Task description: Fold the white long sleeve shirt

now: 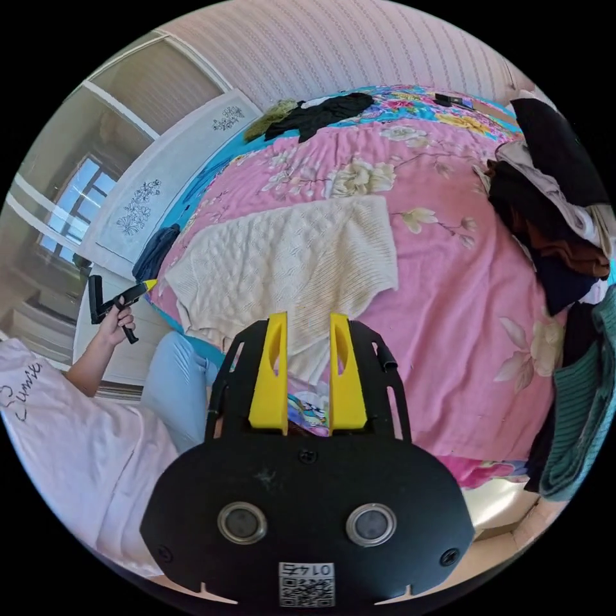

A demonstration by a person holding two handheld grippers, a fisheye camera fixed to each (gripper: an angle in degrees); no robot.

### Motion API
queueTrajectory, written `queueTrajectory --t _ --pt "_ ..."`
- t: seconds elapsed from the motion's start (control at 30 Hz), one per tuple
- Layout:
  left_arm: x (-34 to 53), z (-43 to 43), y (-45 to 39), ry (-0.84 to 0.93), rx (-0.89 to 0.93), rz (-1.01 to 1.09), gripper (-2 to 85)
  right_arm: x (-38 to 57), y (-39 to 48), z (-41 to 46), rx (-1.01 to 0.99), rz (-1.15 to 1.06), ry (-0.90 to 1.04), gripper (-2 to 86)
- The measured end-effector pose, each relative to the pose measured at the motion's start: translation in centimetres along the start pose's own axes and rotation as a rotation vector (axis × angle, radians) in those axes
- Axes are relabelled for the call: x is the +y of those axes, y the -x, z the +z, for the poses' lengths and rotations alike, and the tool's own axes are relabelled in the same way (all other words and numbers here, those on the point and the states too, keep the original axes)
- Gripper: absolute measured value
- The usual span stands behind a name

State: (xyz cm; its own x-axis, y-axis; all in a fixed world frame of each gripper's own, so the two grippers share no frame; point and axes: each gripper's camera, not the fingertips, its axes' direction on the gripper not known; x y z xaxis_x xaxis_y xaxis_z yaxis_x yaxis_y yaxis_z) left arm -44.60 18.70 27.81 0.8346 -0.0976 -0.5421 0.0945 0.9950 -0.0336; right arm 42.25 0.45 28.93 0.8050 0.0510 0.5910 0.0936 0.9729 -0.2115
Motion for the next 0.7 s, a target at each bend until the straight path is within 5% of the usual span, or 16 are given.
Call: queueTrajectory --t 0.2,0.5,0.7 --pt "0.8 6.6 -1.8 0.142 -0.004 -0.055 5.5 -0.1 0.2 4.9 0.009 0.184 0.045 7.8" --pt "1.1 4.0 -3.6 0.162 0.125 -0.064 -0.9 0.2 0.7 2.0 -0.075 0.117 -0.014 1.1" --pt "2.9 7.3 -5.0 0.270 0.023 -0.047 -0.7 -0.7 1.3 6.7 -0.029 0.112 0.126 1.2"
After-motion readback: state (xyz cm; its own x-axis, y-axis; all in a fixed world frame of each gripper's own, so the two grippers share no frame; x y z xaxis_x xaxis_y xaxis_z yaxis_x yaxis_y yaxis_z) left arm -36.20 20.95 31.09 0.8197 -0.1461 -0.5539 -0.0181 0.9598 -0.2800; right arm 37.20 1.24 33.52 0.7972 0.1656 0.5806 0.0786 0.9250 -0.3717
